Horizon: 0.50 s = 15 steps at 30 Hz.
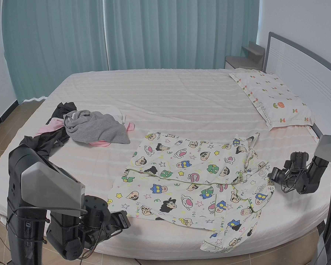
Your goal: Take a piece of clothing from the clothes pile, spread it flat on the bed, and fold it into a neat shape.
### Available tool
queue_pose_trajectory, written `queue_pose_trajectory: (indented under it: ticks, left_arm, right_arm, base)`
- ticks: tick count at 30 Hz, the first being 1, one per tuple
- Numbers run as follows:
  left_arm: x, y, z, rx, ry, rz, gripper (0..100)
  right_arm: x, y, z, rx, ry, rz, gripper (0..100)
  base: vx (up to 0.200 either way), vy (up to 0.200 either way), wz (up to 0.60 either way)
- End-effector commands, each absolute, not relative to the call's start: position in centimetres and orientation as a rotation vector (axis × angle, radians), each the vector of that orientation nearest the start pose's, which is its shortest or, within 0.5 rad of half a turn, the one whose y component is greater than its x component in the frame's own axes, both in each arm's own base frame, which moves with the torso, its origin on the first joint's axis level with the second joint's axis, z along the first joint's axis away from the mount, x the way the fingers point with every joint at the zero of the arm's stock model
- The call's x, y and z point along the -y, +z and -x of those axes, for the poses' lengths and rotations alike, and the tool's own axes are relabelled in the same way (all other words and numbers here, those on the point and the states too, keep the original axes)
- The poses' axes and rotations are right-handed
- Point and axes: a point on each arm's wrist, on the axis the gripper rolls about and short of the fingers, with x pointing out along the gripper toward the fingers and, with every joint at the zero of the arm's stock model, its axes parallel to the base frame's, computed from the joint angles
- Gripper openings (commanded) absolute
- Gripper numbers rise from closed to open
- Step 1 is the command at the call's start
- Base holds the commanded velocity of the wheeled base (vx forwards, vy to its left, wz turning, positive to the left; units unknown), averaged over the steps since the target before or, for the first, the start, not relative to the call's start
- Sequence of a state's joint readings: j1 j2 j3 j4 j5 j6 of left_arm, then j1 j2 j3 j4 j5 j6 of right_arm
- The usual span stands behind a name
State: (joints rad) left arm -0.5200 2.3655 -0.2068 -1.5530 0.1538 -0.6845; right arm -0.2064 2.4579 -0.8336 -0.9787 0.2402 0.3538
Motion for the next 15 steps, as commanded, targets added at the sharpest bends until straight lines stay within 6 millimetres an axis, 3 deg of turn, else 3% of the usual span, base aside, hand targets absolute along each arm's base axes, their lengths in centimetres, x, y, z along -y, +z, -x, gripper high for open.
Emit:
queue_pose_trajectory:
  ticks: [1,15]
  left_arm:
    - [12.9,-3.6,-23.1,-0.658,-0.144,0.459,0]
    - [12.9,-3.6,-23.1,-0.661,-0.146,0.459,0]
  right_arm:
    - [8.3,-4.0,-37.1,-0.600,-0.101,-0.484,0]
    - [10.2,-3.0,-37.6,-0.522,-0.148,-0.474,0]
  base:
    - [0.000,0.000,0.00]
    - [0.000,0.000,0.00]
